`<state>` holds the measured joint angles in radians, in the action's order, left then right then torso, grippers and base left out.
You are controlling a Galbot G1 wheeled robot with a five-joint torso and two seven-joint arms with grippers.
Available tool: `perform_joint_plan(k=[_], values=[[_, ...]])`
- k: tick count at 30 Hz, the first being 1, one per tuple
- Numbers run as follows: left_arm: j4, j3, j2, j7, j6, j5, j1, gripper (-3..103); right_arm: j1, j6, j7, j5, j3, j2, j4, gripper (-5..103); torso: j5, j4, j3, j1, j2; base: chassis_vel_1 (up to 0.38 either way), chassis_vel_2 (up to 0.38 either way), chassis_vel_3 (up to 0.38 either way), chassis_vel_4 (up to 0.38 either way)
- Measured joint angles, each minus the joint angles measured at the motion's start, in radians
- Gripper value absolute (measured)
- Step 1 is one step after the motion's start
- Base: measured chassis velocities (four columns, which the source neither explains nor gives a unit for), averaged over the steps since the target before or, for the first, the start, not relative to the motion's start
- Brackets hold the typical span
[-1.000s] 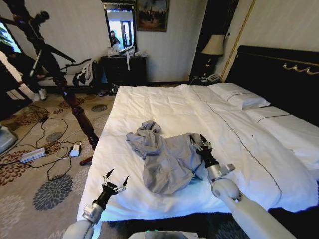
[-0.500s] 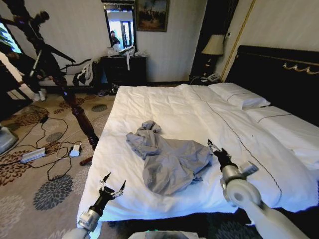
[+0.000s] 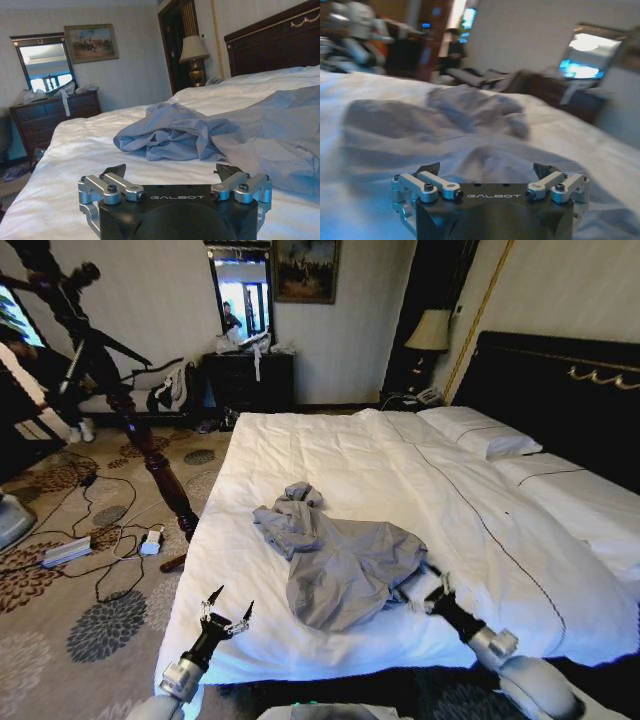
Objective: Pick up the clothes from the bed and hang them on the clothes hanger.
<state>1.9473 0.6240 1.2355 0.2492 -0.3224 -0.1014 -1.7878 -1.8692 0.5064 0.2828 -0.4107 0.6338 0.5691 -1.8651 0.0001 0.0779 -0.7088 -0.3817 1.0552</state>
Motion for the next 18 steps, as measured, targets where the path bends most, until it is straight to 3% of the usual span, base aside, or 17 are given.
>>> perform_joint_plan(k=[3,11,14,17,18], values=[[-0.001,0.003,-0.008,-0.002,-0.003,-0.005,0.005,100,0.024,-0.008,0.092,-0.014,0.0,-0.038,0.033,100,-0.0001,-0.0001,0.0,0.0,0.0,0.0,0.0,0.0,0.0],[-0.014,0.0,-0.013,-0.002,-0.01,-0.008,0.016,100,0.125,-0.016,0.208,0.046,-0.016,-0.071,0.143,102,0.0,0.0001,0.0,0.0,0.0,0.0,0.0,0.0,0.0],[-0.018,-0.001,-0.016,-0.002,-0.011,-0.011,0.022,100,0.171,-0.007,0.246,0.093,-0.023,-0.077,0.173,100,-0.0001,0.0,0.0,0.0,0.0,0.0,0.0,0.0,0.0],[-0.021,-0.001,-0.017,-0.002,-0.011,-0.015,0.028,100,0.229,0.011,0.26,0.136,-0.055,-0.084,0.187,84,-0.0001,-0.0001,0.0,0.0,0.0,0.0,0.0,0.0,0.0],[-0.021,-0.001,-0.017,-0.002,-0.011,-0.015,0.028,100,0.229,0.011,0.26,0.136,-0.055,-0.084,0.187,84,-0.0001,-0.0001,0.0,0.0,0.0,0.0,0.0,0.0,0.0]])
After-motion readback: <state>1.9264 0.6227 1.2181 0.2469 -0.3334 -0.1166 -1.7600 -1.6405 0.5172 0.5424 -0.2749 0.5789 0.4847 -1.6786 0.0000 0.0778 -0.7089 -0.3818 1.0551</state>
